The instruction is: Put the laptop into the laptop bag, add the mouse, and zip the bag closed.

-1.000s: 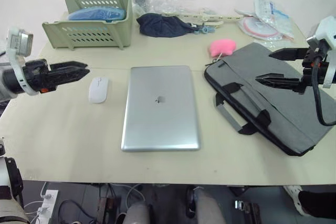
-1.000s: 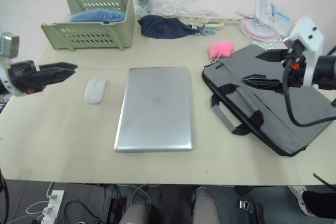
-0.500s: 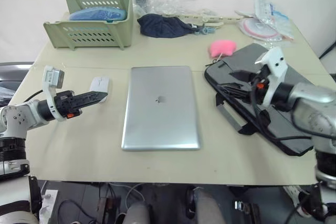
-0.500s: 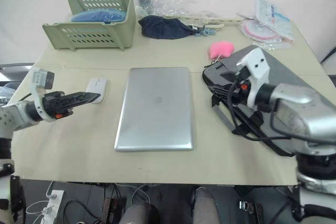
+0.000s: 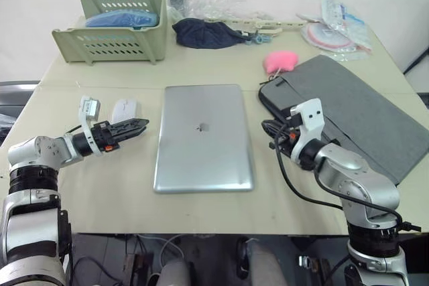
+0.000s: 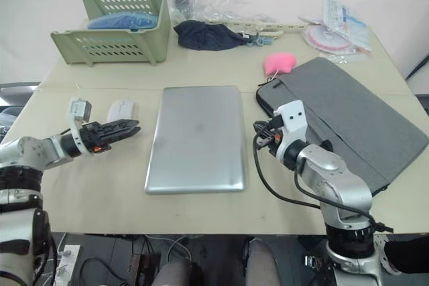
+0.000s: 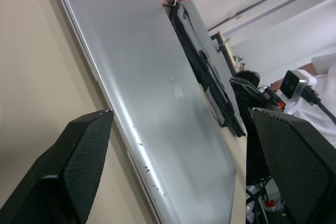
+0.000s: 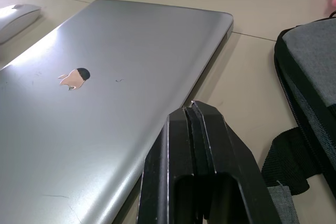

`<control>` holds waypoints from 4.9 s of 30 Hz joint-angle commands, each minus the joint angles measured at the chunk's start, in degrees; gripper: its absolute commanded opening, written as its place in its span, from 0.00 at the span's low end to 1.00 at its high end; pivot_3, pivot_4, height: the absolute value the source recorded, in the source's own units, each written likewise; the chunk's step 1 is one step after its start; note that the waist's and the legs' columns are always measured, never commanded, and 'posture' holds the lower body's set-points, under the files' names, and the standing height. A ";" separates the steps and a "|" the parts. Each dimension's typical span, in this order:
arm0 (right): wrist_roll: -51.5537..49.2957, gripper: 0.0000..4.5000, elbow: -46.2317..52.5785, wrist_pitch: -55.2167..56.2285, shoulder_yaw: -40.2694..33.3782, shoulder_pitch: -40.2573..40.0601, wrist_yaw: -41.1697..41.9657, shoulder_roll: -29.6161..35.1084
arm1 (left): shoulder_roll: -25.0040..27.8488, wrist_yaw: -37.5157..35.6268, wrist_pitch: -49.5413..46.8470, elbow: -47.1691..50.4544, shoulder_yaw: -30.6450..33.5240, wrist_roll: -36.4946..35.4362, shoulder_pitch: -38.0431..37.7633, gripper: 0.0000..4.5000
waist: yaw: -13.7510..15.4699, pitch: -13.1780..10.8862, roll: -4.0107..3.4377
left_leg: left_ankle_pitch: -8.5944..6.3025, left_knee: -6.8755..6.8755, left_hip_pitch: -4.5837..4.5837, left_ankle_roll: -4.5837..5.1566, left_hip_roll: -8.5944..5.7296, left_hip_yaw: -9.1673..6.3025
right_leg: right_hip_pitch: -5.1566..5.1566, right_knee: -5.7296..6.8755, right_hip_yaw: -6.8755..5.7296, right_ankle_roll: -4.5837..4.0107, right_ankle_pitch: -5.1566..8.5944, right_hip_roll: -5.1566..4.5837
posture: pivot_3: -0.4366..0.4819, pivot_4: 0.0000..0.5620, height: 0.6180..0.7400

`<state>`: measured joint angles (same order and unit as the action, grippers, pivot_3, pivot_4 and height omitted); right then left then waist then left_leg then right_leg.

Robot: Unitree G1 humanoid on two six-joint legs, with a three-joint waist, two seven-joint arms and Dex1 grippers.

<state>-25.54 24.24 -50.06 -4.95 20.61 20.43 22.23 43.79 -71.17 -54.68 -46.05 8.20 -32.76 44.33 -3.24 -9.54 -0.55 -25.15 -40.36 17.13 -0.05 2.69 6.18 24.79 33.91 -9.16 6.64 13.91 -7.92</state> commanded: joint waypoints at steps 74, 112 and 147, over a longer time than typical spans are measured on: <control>17.56 0.02 -24.33 8.82 16.80 14.59 4.78 -5.85 | -11.81 2.97 7.98 -26.09 -6.22 25.41 18.98 1.00 | 0.66 0.38 -0.54 | 0.02 -0.63 -0.02 0.07 -0.04 -0.19 | -0.31 0.39 0.11 0.00 0.00 -0.20 | 0.48 0.27 1.00; 21.70 0.02 -24.40 9.98 18.57 12.33 7.53 -11.30 | -12.80 -4.50 -4.88 -19.08 -0.68 19.69 15.25 1.00 | -1.78 0.44 -0.62 | 0.03 -0.23 -0.06 0.05 -0.03 -0.24 | -0.24 0.22 0.03 0.00 0.00 -0.15 | 0.48 0.27 1.00; 23.92 0.00 -7.73 5.85 17.51 10.00 9.52 -0.71 | -10.54 -5.20 -5.71 -11.64 -0.72 15.76 11.01 0.10 | -1.47 0.40 -0.50 | 0.03 -0.06 0.07 0.05 -0.06 -0.37 | -0.17 0.00 -0.06 0.00 0.00 -0.14 | 0.48 0.27 1.00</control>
<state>-0.23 9.42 -41.87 14.08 29.91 28.75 21.26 33.53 -77.59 -60.63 -60.65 8.46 -16.85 56.21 -4.71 -9.14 -1.04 -25.12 -40.38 17.20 0.00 2.63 5.80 24.62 33.90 -9.23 6.64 13.91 -8.06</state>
